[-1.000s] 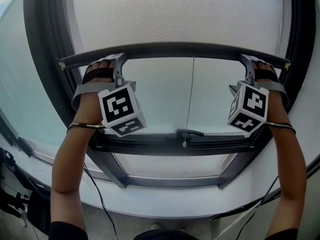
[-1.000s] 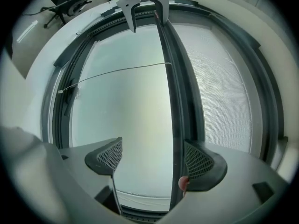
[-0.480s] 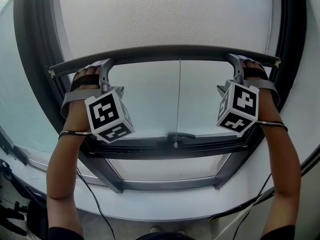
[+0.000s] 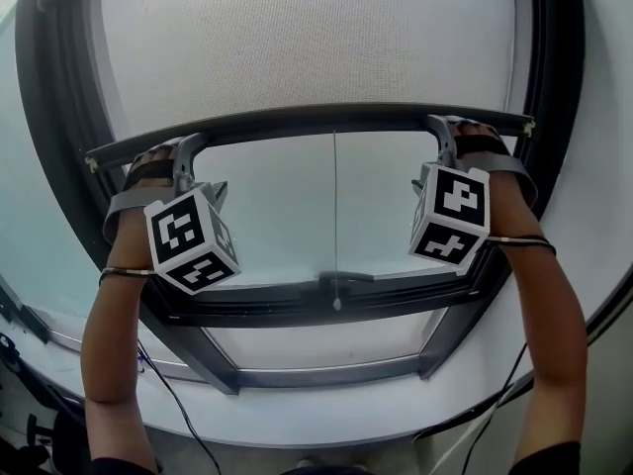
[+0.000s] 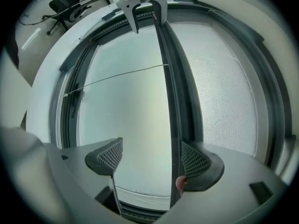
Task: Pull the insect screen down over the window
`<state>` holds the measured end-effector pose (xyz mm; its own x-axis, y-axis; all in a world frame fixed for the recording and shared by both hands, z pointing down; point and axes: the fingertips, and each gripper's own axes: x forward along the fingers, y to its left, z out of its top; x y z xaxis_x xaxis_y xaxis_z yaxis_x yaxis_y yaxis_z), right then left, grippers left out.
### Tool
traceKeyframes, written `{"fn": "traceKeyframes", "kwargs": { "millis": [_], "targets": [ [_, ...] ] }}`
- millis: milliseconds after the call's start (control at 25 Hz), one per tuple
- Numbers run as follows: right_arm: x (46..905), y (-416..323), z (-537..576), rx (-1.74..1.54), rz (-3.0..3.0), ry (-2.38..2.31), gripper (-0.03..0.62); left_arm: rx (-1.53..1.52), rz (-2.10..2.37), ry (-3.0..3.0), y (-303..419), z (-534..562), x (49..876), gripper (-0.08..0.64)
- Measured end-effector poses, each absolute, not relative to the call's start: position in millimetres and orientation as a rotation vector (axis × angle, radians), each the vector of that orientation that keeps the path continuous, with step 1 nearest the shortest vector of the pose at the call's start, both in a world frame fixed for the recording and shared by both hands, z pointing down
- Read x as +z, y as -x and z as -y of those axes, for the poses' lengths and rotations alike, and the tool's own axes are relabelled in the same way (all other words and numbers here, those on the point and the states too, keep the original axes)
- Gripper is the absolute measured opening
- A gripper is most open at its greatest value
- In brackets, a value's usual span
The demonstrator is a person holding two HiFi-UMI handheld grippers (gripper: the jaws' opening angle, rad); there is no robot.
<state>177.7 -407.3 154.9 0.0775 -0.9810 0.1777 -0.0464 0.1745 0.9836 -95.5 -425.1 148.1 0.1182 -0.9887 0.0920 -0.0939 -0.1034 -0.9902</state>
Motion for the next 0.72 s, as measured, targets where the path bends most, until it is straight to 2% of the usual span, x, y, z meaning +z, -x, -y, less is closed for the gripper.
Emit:
{"fn": "traceKeyframes", "kwargs": {
  "millis": [720],
  "targets": [
    [180.0,-173.7,399.5,-0.914,1.265,-1.058,0.393,-1.245,-1.113,1.444,102.9,421.0,178.2,0.302]
  ]
}}
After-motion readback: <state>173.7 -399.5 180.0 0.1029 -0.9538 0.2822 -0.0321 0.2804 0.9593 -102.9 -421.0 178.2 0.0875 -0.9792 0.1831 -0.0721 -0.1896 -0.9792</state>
